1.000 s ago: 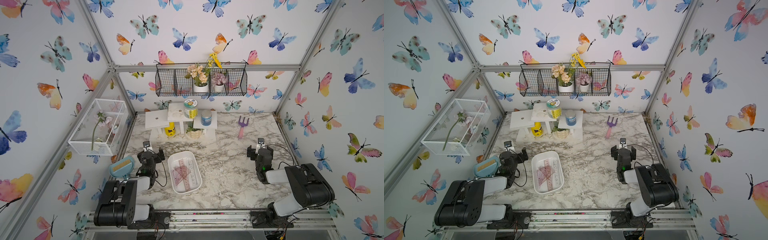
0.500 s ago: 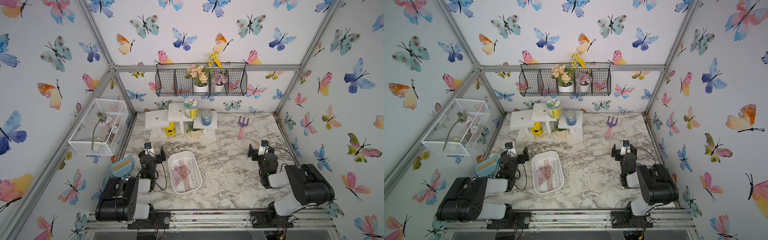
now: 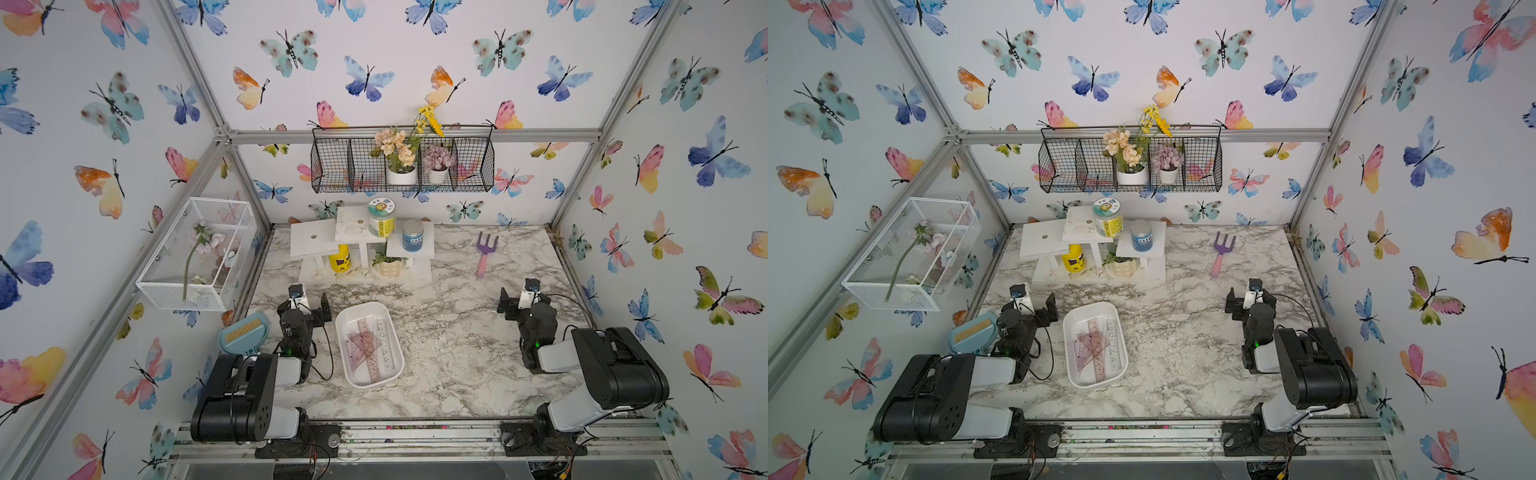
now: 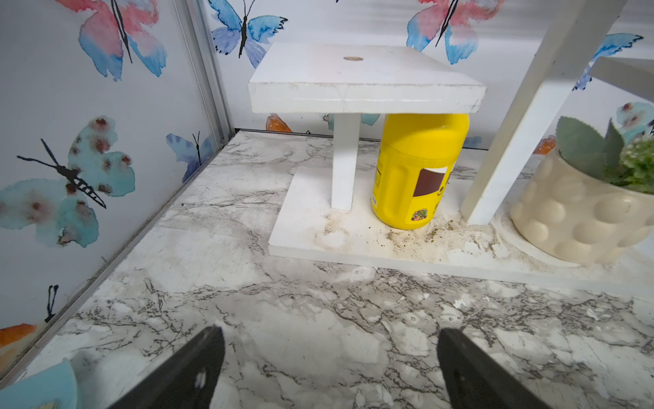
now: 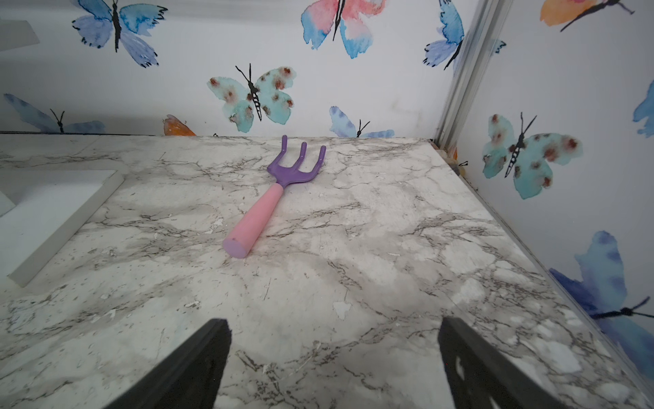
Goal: Put the scattered rulers into the storage box
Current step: Reset both arms
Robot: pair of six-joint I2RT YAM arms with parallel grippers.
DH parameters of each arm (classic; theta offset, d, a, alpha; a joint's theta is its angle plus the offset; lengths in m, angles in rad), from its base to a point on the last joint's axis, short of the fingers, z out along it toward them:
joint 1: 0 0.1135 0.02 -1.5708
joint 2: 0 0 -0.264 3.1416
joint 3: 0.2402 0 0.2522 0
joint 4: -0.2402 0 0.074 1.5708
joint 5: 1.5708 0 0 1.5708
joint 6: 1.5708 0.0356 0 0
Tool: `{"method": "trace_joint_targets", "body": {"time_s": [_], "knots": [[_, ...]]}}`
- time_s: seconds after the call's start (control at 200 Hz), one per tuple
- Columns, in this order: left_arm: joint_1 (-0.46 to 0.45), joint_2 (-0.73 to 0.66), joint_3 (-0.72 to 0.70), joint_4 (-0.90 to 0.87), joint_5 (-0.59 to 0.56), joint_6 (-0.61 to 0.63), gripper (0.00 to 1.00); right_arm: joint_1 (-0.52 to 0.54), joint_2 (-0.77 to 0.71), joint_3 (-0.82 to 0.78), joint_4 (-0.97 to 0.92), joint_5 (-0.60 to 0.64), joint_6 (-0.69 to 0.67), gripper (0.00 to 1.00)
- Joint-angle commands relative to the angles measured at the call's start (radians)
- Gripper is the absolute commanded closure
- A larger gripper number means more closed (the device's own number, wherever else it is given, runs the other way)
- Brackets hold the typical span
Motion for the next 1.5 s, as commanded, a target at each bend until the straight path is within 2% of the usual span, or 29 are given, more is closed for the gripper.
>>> {"method": "trace_joint_targets", "body": {"time_s": [0.0,0.756,0.846,0.901,0.956,1.061,1.161,1.247,1.372,1.497], "knots": [[0.0,0.005,0.0,0.029,0.027,0.008,0.01,-0.003,-0.01,-0.003,-0.008,-0.008,0.008,0.02],[0.0,0.001,-0.007,0.039,0.03,0.008,0.01,-0.003,-0.012,-0.009,0.002,-0.01,0.007,0.02],[0.002,-0.031,-0.082,0.145,0.034,0.006,0.01,-0.003,-0.043,-0.124,0.176,-0.009,0.007,0.02],[0.004,-0.055,-0.159,0.263,0.028,0.001,0.01,-0.003,-0.042,-0.209,0.341,0.061,0.042,0.02],[0.004,-0.057,-0.203,0.341,0.014,-0.005,0.01,-0.012,-0.022,-0.222,0.39,0.056,0.052,0.02],[0.007,-0.047,-0.136,0.228,0.035,-0.003,0.01,-0.011,-0.013,-0.157,0.284,0.041,0.036,0.02],[0.009,0.006,0.017,-0.002,0.046,0.009,0.01,-0.011,-0.006,0.03,-0.073,0.013,0.028,0.02],[0.008,0.005,0.003,0.021,0.049,0.01,0.01,-0.011,0.018,-0.012,0.057,-0.001,0.018,0.02],[0.005,0.004,0.001,0.025,0.047,0.011,0.01,-0.011,-0.016,-0.002,-0.024,0.005,0.023,0.02],[-0.004,0.004,0.001,0.027,0.032,0.014,0.01,-0.011,-0.001,-0.013,0.028,0.004,0.017,0.02]]}}
